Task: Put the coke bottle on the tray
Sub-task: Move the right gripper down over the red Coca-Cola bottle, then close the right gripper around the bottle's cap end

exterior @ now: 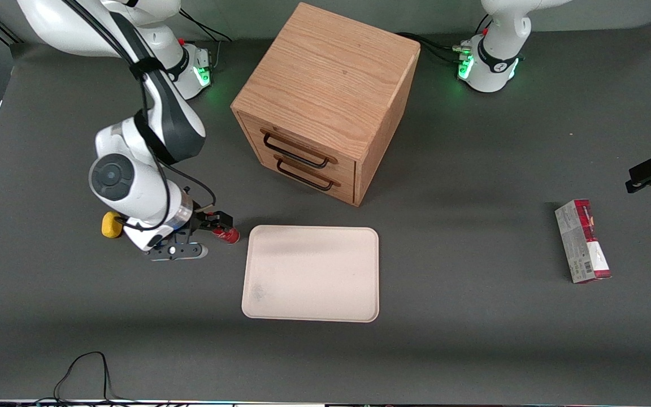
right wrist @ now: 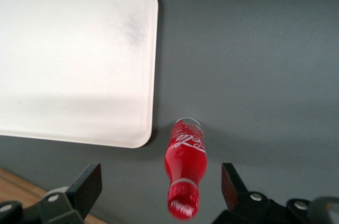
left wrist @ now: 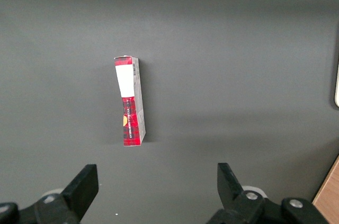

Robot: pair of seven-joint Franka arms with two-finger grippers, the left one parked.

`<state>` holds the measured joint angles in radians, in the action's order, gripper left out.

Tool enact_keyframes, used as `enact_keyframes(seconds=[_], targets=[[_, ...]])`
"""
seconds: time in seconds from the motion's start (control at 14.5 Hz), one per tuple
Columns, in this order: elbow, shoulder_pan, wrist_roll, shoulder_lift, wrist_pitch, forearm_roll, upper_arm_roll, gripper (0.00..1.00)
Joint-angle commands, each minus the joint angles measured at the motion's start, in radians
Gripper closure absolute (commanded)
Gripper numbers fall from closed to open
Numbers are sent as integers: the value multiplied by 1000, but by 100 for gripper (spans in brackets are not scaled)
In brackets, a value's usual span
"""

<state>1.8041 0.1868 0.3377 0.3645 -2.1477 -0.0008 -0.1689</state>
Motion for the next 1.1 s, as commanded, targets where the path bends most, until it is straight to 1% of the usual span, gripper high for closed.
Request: enact_keyframes(seconds=[0.0,0.14,0.21,0.28,0.34,0.55,0.62,0.83,0.97,1.03], targets=[[118,8,49,-62,-58,-11,-3,0],[141,11,49,-64,-61,-11,-3,0],[149,11,49,-71,-60,-13,-3,2],[156,8,47,-79,-60,-18,-3,6],[164,8,49,-81,-60,-33,-3,13],[172,8,47,-79,-61,-39,-3,41],[173,8,47,-79,-61,-39,-3,47],[178,8,38,-76,-61,-39,-3,55],[173,6,34,-79,-61,-42,-1,68],[169,6,32,-79,-61,-42,-1,73]])
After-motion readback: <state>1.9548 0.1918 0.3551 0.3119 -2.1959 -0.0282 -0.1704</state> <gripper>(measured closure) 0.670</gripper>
